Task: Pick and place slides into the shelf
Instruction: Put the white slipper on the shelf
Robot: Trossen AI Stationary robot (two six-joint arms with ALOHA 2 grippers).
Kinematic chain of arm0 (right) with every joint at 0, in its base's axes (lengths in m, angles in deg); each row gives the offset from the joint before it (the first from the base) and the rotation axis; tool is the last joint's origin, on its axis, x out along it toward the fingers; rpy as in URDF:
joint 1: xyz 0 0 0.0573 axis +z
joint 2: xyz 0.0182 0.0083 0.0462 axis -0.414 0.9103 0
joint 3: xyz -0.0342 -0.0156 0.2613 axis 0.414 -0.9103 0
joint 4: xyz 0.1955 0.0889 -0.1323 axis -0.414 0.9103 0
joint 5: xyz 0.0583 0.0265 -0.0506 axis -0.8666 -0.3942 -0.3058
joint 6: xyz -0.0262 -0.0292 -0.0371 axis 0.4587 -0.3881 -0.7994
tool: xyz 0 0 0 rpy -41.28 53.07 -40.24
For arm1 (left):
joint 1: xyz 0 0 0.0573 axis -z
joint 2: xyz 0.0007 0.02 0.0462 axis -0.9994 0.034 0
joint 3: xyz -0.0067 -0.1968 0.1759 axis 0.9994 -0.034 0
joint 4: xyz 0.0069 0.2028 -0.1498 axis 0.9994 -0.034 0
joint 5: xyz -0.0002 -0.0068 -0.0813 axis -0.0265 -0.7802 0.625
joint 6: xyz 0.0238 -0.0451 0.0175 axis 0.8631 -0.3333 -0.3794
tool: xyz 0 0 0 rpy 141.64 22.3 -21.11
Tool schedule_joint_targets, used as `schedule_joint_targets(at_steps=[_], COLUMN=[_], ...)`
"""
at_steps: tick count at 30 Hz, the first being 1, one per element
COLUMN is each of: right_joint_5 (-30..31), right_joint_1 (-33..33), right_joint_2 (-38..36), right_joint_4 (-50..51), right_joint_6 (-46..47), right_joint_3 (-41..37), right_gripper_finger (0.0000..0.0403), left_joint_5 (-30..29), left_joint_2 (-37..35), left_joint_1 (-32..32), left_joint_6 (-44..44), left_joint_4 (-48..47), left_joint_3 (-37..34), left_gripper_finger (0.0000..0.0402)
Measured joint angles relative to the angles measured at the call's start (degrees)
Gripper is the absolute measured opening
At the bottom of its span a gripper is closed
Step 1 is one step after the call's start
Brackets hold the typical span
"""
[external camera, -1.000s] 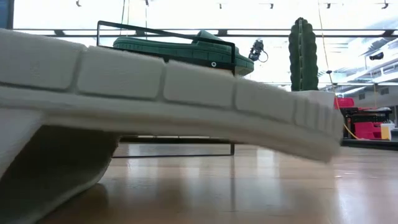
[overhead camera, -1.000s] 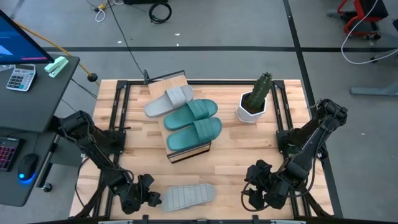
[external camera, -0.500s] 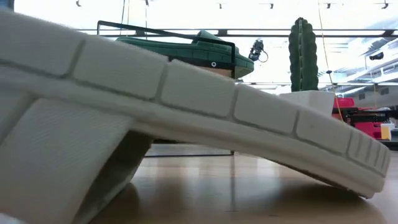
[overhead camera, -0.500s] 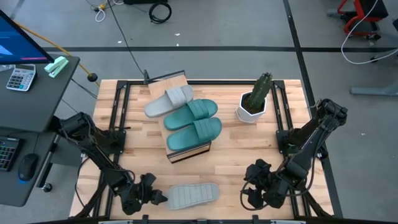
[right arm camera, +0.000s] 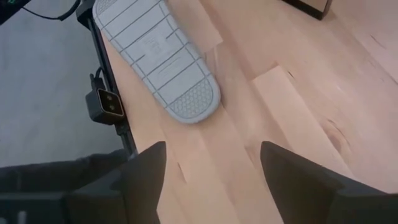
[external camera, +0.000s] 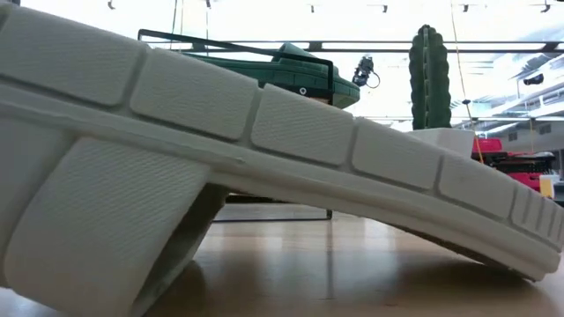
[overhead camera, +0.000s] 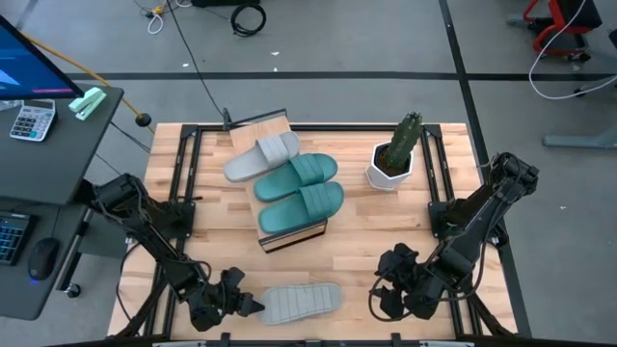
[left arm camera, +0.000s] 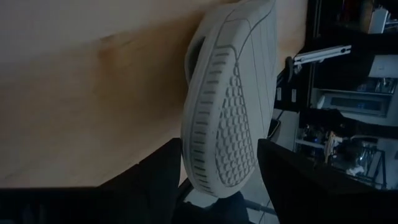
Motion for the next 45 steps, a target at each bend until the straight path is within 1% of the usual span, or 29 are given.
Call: schedule_joint_targets(at_steps=[4, 8, 11, 15, 19, 21, 24, 27, 32, 38, 41, 45], right_joint_5=[0.02, 0.02, 0.02, 0.02, 0.09, 0.09, 0.08, 0.07, -0.07, -0.11, -0.15, -0.20], right_joint_1=[-0.08, -0.06, -0.12, -0.38, -0.49, -0.49, -0.49, -0.49, -0.49, -0.49, -0.49, -0.49], right_joint_2=[0.00, 0.00, 0.00, 0.00, -0.02, -0.02, -0.02, -0.02, -0.02, -0.02, -0.02, -0.02], right_joint_4=[-0.01, 0.00, 0.01, 0.00, -0.02, -0.01, -0.02, -0.02, -0.04, -0.04, -0.04, -0.04], right_joint_6=[0.00, -0.01, -0.01, -0.02, -0.02, -0.02, -0.02, -0.02, 0.13, 0.09, 0.09, 0.13], right_joint_3=[0.00, 0.00, 0.00, 0.00, 0.00, 0.00, 0.00, 0.00, 0.00, 0.00, 0.00, 0.00], right_gripper_finger=[0.0265, 0.0263, 0.0261, 0.0261, 0.0260, 0.0259, 0.0258, 0.0259, 0.0259, 0.0259, 0.0259, 0.0259], left_joint_5=[-0.27, -1.98, -2.63, -3.46, -3.90, -3.89, -3.90, -3.65, -0.13, 0.59, 2.28, 3.13], left_joint_2=[0.00, 0.00, 0.00, 0.00, 0.00, 0.00, -0.02, -0.02, -0.02, 0.28, 2.13, 4.95], left_joint_1=[-0.44, -0.44, -0.49, -0.63, -0.72, -0.70, -0.72, -0.72, -0.72, -1.04, -1.42, -1.39], left_joint_6=[0.72, 2.07, 3.26, 3.79, 6.24, 6.54, 6.27, 4.49, 1.41, 1.17, 0.01, -1.42], left_joint_4=[-0.02, 0.64, 1.70, 3.46, 6.00, 5.81, 3.99, 0.57, -3.69, -3.66, -3.65, -0.73], left_joint_3=[0.00, -0.02, -0.02, -0.02, -0.02, -0.02, -0.02, -0.02, -0.02, -0.01, -0.02, -0.02], left_gripper_finger=[0.0211, 0.0201, 0.0185, 0.0155, 0.0126, 0.0118, 0.0116, 0.0129, 0.0172, 0.0224, 0.0240, 0.0256])
